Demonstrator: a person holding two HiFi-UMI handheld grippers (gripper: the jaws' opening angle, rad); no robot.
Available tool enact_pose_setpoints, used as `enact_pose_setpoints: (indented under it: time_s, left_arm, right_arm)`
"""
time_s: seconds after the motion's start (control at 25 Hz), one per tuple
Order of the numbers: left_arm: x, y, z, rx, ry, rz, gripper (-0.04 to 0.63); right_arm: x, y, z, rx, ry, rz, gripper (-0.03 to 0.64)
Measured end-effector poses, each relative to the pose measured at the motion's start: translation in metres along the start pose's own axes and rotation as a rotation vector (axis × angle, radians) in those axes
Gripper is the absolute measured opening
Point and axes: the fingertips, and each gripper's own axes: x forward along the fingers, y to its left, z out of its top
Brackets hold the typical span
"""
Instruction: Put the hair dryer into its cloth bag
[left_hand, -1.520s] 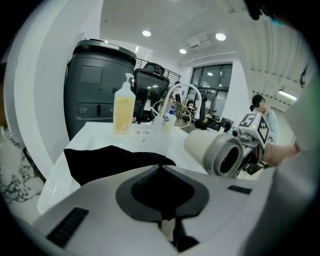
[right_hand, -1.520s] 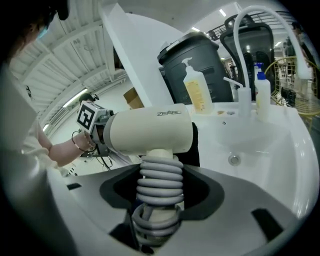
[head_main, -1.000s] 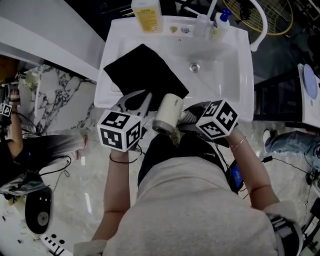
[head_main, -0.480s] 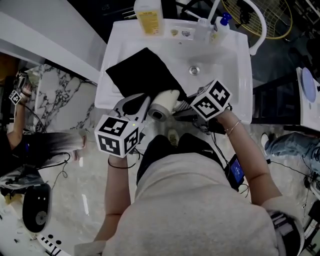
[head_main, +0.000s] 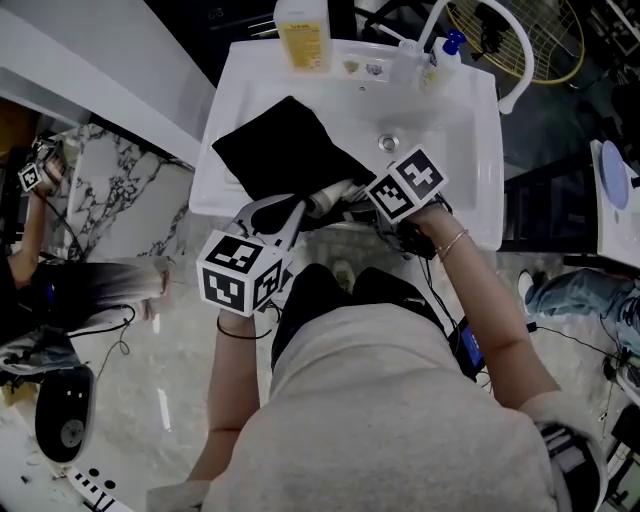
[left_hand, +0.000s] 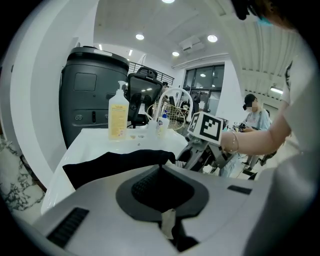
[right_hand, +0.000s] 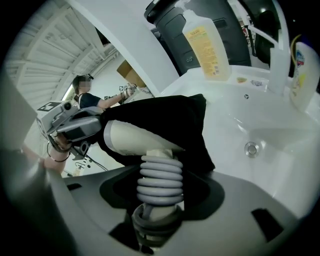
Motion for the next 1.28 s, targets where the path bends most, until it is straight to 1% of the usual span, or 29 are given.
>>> enact_pose_setpoints:
  time_s: [0.08,0.16,0.28,0.48,0.56,0.64,0.72,0.88,0.96,1.12,1.28]
  left_arm:
    - [0.003,-0.001,-0.004,-0.005,0.011,-0.004,0.015]
    - [0.008,0.001,-0.013,-0.001,0.040,0.005,0.015]
    - [0.012,0.001,-0.027,0.004,0.088,0.005,0.015]
    - [0.017,-0.006,-0.041,-0.002,0.125,-0.007,0.015]
    - [0.017,-0.008,-0.043,-0.008,0.130,-0.011,0.015]
    - [0.017,-0.010,-0.044,-0.003,0.135,-0.014,0.015]
    - [0.015,-0.011,-0.044,0.004,0.136,-0.014,0.015]
    - [0.015,-0.013,-0.043,0.004,0.129,-0.019,0.015]
    - [0.015,-0.013,-0.043,0.002,0.124,-0.019,0.015]
    - [0.014,-0.015,-0.042,-0.001,0.119,-0.018,0.015]
    - [0.015,-0.016,-0.043,-0.004,0.119,-0.022,0.015]
  right_arm:
    - [0.006,-0.002,0.004,0.004,0.001,-0.038,0.229]
    - [0.012,-0.003,0.007,0.019,0.010,-0.058,0.230]
    - [0.023,-0.003,0.008,0.063,0.033,-0.063,0.232]
    - [0.033,-0.003,0.003,0.065,0.075,-0.088,0.233]
    - [0.035,-0.003,-0.004,0.039,0.109,-0.102,0.238]
    - [0.034,-0.002,-0.013,-0.029,0.144,-0.123,0.250]
    - [0.032,0.001,-0.019,-0.080,0.155,-0.123,0.261]
    - [0.027,0.004,-0.025,-0.063,0.101,-0.108,0.282]
    - [0.024,0.003,-0.025,-0.054,0.065,-0.121,0.284]
    - [0.012,0.002,-0.024,-0.074,0.014,-0.155,0.296]
    - [-0.005,0.006,-0.031,-0.067,-0.044,-0.144,0.301]
